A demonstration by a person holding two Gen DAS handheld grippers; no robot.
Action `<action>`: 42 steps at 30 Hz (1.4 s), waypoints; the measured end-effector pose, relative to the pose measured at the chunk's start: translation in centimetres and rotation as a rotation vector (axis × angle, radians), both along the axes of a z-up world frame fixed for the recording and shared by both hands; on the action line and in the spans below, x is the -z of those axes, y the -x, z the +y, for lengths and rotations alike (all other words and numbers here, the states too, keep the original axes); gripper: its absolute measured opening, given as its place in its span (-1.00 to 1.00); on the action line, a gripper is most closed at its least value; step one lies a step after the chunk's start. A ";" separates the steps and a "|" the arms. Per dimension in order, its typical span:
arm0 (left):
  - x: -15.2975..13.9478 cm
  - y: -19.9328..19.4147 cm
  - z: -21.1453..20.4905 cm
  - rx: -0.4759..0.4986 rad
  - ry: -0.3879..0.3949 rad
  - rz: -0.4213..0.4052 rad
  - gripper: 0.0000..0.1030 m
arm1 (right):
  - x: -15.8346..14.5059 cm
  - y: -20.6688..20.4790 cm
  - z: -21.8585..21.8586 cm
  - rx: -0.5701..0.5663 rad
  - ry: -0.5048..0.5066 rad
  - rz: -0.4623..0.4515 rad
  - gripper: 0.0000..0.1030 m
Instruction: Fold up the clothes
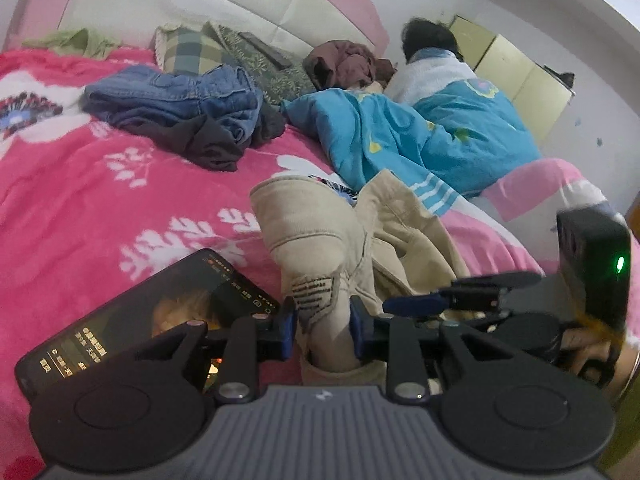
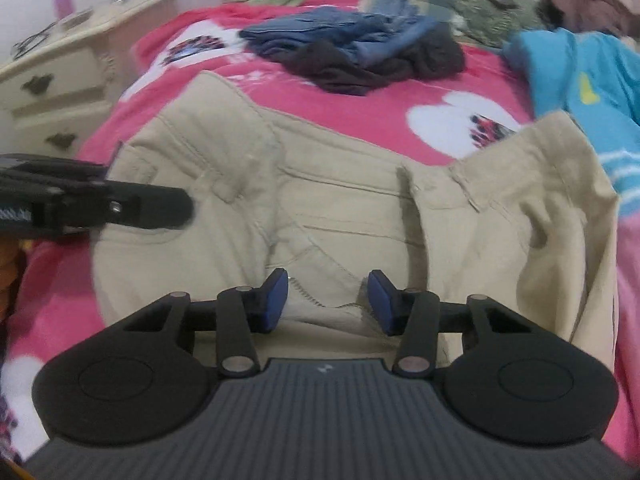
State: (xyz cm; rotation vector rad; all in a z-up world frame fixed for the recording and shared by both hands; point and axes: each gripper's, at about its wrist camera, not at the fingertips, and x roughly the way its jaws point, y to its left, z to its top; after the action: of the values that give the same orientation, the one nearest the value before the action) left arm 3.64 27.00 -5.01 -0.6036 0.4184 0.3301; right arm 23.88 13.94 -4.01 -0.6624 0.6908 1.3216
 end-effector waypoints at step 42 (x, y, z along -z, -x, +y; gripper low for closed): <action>0.4 0.0 1.9 -0.075 0.038 0.029 -0.37 | 4.1 -2.8 5.8 0.223 -0.084 -0.251 -0.93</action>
State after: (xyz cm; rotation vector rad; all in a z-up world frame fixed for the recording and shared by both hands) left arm 3.61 28.93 -5.37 -0.6532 0.4312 0.4037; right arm 26.72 19.71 -8.13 -0.6501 0.4864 1.0350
